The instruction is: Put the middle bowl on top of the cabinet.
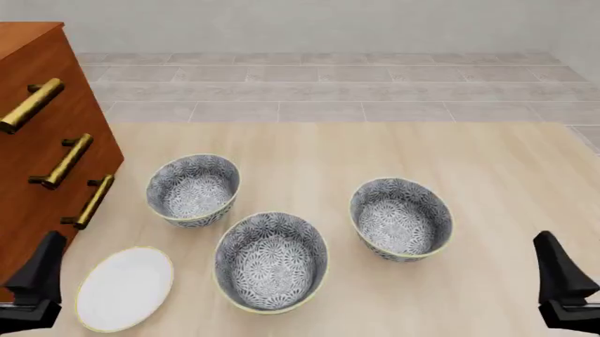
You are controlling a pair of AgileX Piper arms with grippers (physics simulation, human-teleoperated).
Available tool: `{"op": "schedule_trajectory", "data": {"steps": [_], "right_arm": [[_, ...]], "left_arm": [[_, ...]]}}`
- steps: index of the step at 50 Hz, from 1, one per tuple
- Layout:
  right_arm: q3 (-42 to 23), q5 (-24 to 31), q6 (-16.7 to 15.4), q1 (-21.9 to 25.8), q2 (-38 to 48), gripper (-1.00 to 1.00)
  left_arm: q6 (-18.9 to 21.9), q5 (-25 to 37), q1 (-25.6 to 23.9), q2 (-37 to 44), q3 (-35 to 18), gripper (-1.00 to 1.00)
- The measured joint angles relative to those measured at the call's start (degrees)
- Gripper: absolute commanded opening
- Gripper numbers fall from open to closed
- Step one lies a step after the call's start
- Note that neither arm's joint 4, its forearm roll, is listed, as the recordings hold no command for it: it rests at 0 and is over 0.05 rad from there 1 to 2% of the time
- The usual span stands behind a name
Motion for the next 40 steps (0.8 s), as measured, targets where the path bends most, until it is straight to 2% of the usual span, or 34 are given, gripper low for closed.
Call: {"op": "schedule_trajectory", "data": {"steps": [23, 33, 40], "right_arm": [[0.01, -0.22, -0.31, -0.73, 1.04, 1.00], [0.01, 0.23, -0.14, -1.28, 0.75, 1.00], [0.02, 0.50, 0.17, -1.66, 0.53, 1.00]], "left_arm": [[-0.24, -1.49, -0.03, 3.35, -0.37, 1.00], [-0.85, -1.05, -3.93, 7.28, -3.89, 1.00], [-0.74, -1.87, -7.94, 13.23, -7.40, 1.00]]}}
